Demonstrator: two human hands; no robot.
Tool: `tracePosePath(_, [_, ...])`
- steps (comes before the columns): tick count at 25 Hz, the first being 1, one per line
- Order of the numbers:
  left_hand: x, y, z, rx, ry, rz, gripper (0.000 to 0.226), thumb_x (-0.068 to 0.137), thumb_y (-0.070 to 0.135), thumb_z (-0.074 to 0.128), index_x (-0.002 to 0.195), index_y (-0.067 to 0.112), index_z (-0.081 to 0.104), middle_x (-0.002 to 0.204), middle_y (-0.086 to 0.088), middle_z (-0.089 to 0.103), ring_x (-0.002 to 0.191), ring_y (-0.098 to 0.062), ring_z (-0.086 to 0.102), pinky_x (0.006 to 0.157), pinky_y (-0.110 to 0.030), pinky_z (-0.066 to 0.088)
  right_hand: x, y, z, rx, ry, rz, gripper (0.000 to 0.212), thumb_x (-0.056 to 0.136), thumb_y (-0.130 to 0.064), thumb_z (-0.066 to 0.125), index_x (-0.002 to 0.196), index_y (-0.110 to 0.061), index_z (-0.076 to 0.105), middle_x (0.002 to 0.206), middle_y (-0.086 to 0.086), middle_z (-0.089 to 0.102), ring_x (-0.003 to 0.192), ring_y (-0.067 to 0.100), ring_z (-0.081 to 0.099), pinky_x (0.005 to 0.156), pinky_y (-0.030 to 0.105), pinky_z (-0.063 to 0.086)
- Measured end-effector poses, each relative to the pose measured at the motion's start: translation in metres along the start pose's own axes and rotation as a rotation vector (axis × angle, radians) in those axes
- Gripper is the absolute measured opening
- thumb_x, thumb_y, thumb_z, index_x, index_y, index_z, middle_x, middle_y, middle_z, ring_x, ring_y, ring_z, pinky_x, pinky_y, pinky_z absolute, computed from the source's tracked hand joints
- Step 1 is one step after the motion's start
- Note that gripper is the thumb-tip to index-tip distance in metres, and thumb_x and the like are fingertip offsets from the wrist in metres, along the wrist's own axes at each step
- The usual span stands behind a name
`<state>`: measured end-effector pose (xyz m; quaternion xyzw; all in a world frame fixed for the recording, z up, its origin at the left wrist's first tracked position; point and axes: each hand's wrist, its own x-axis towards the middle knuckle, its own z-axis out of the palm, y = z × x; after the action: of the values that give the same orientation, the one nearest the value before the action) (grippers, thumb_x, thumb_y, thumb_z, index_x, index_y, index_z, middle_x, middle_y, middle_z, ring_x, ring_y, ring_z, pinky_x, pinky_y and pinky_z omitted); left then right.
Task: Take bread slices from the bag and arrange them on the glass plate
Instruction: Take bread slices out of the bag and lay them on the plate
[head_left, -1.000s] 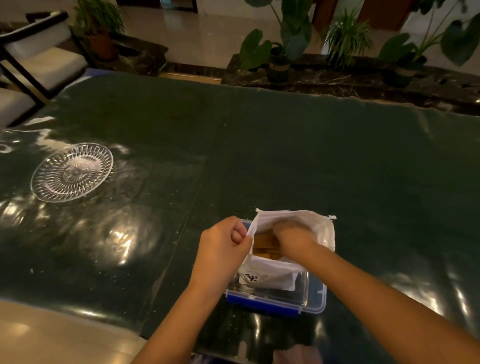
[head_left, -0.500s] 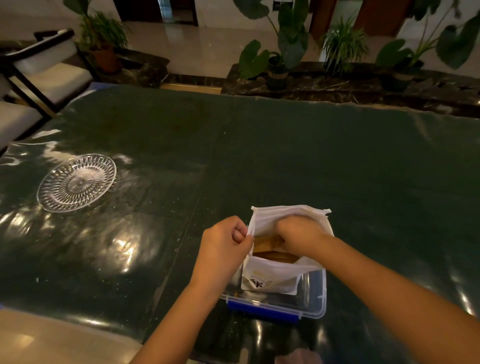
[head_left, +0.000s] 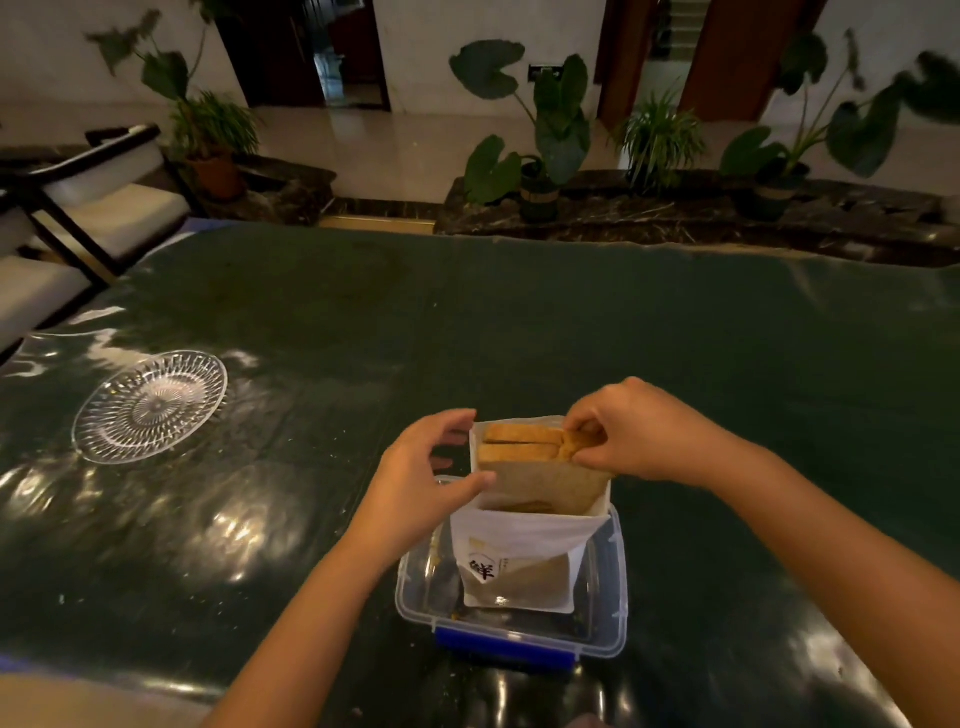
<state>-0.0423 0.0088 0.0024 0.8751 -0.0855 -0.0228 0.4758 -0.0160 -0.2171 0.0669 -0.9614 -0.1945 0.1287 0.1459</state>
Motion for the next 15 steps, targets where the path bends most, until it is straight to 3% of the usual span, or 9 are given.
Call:
tracePosePath(2, [0.006,0.007,0.001,-0.015,-0.055,0.054,0.070,0.069,0.024,0.078,0.129,0.035,0.044,0.124,0.016,0.054,0.113,0.002,0.052,0.092,-0.020,0.047,-0.006,0.002,-0.011,0.039,0.024,-0.022,0.018,0.075,-0.025,0.066,0.092,-0.025,0.070,0.086,-0.008,0.071,0.077,0.008,0.064,0.071,0.034,0.057])
tracePosePath(5, [0.017,0.020,0.005,-0.117,-0.150,0.123,0.067,0.071,0.012,0.076,0.125,0.039,0.046,0.122,0.012,0.060,0.111,0.000,0.057,0.096,-0.021,0.046,-0.015,0.008,-0.027,0.100,0.061,-0.066,0.018,0.074,-0.024,0.069,0.092,-0.027,0.070,0.085,-0.010,0.072,0.076,0.001,0.065,0.070,0.026,0.058])
tracePosePath(10, [0.030,0.040,0.010,-0.279,-0.110,0.193,0.036,0.077,0.004,0.069,0.100,0.032,0.066,0.092,0.014,0.071,0.089,-0.004,0.066,0.072,-0.019,0.053,-0.017,0.027,-0.050,0.292,0.159,-0.147,0.020,0.072,-0.025,0.072,0.089,-0.034,0.069,0.085,-0.015,0.070,0.080,-0.004,0.063,0.066,0.017,0.055])
tracePosePath(12, [0.031,0.045,0.010,-0.386,-0.045,0.161,0.031,0.078,0.007,0.069,0.096,0.032,0.067,0.091,0.013,0.073,0.088,-0.005,0.068,0.068,-0.017,0.053,-0.011,0.035,-0.046,0.601,0.262,-0.144,0.027,0.071,-0.021,0.074,0.092,-0.036,0.067,0.091,-0.013,0.069,0.084,-0.004,0.064,0.067,0.014,0.054])
tracePosePath(15, [0.031,0.050,0.008,-0.476,0.081,0.116,0.025,0.078,0.015,0.069,0.094,0.034,0.068,0.091,0.012,0.074,0.089,-0.007,0.068,0.066,-0.018,0.054,-0.004,0.044,-0.022,1.112,0.306,-0.113,0.047,0.072,-0.013,0.074,0.114,-0.029,0.059,0.105,-0.005,0.068,0.096,0.005,0.065,0.073,0.018,0.055])
